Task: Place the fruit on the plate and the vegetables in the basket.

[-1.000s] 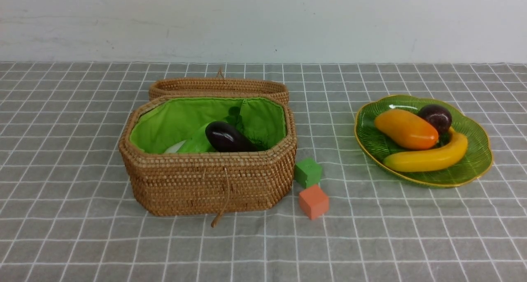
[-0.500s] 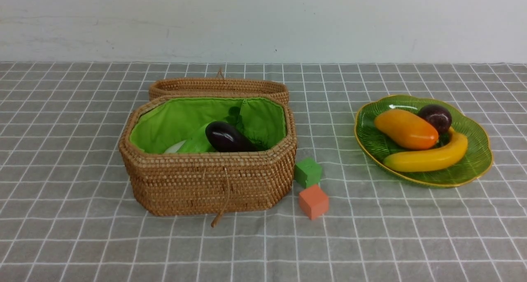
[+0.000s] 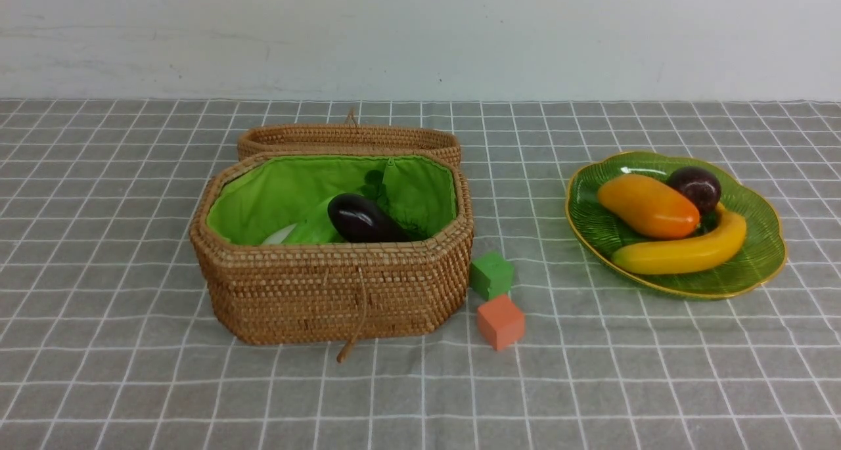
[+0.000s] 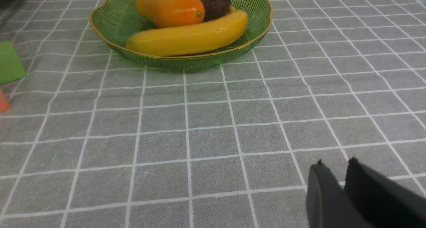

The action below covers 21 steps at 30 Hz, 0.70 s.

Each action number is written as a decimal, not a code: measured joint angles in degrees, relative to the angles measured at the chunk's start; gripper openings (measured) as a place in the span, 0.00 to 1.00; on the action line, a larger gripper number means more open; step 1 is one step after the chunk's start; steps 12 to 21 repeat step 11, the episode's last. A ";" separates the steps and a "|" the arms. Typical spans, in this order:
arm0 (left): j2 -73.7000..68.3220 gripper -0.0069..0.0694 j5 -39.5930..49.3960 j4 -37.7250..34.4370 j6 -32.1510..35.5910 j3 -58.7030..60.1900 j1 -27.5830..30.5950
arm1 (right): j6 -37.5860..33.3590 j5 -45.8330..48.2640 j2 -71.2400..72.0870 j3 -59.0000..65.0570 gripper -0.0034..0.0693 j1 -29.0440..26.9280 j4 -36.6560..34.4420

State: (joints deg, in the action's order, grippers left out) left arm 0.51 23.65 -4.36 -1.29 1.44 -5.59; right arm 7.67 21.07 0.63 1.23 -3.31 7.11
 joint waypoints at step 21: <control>0.00 0.40 0.00 0.00 0.00 0.00 0.00 | 0.00 0.00 0.00 0.00 0.22 0.00 0.00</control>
